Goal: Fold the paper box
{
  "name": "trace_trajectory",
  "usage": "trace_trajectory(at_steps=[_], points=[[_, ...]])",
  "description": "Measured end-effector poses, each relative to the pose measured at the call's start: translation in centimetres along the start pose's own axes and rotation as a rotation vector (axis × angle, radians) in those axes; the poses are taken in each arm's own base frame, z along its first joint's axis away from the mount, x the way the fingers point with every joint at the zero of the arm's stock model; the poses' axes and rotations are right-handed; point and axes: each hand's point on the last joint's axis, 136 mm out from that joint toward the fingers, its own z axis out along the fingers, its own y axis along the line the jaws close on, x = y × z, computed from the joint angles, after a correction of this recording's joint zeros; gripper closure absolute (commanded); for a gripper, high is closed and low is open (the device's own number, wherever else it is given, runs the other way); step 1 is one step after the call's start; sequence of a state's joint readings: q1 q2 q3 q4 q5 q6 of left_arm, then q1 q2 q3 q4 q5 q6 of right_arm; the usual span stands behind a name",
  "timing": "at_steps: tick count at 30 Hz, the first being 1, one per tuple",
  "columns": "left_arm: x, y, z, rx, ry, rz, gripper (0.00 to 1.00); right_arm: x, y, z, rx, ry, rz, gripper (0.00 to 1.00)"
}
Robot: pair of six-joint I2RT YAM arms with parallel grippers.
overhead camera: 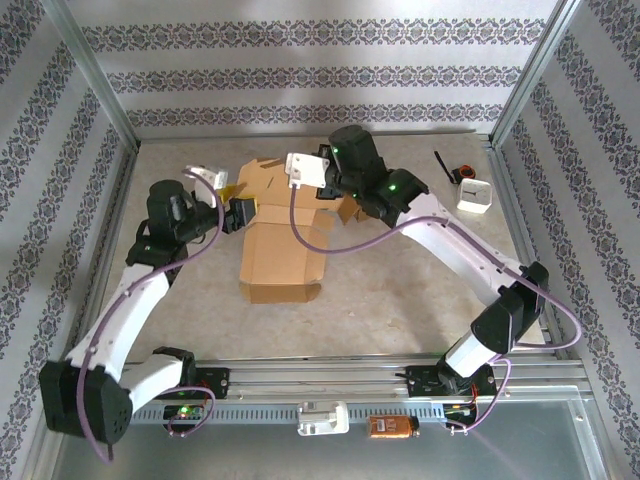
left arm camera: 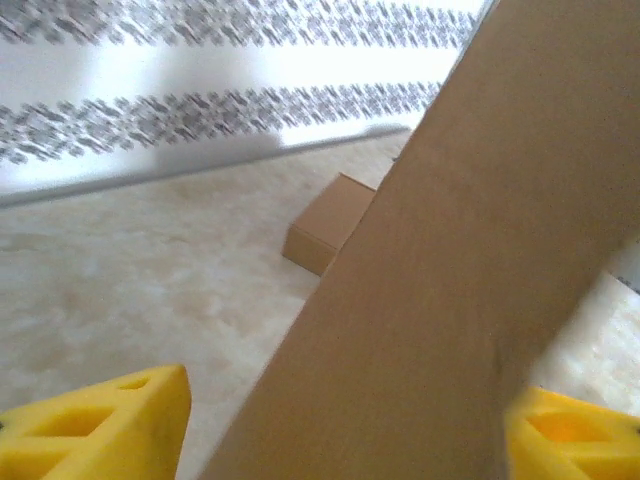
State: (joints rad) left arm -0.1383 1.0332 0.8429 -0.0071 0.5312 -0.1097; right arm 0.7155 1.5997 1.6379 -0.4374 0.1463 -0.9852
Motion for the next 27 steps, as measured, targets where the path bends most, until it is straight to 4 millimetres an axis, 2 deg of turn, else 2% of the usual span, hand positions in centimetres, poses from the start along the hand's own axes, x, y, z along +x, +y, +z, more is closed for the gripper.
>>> trace_trajectory(at_steps=[2,5,8,10,14,19,22,25,27], points=[[-0.4,0.0,-1.1,-0.04,-0.03,-0.006,0.28,0.9,-0.3,0.0,0.051,0.083,-0.052,1.0],[-0.2,0.6,-2.3,-0.101,-0.031,-0.012,0.26,3.2,1.3,0.6,0.055,0.206,-0.115,1.0],[1.0,1.7,-2.5,-0.166,0.004,-0.022,0.25,5.3,3.2,1.6,0.033,0.297,-0.148,1.0],[2.5,2.6,-2.2,-0.204,0.048,-0.04,0.25,6.5,4.4,2.7,0.016,0.348,-0.15,1.0],[5.2,2.9,-0.4,-0.17,0.14,-0.11,0.25,8.4,6.4,4.5,-0.007,0.423,-0.138,1.0],[7.5,-0.1,1.8,0.047,0.154,-0.228,0.24,9.8,8.5,5.5,-0.038,0.463,-0.107,1.0],[7.4,-0.7,3.5,0.101,0.134,-0.383,0.37,9.9,8.6,5.7,-0.026,0.461,-0.089,1.0],[7.5,-0.5,5.3,0.085,0.122,-0.58,0.43,10.5,9.3,6.1,-0.019,0.459,-0.081,1.0],[7.9,-0.9,6.4,0.076,0.132,-0.698,0.43,11.0,9.8,6.3,-0.021,0.464,-0.08,0.99]])
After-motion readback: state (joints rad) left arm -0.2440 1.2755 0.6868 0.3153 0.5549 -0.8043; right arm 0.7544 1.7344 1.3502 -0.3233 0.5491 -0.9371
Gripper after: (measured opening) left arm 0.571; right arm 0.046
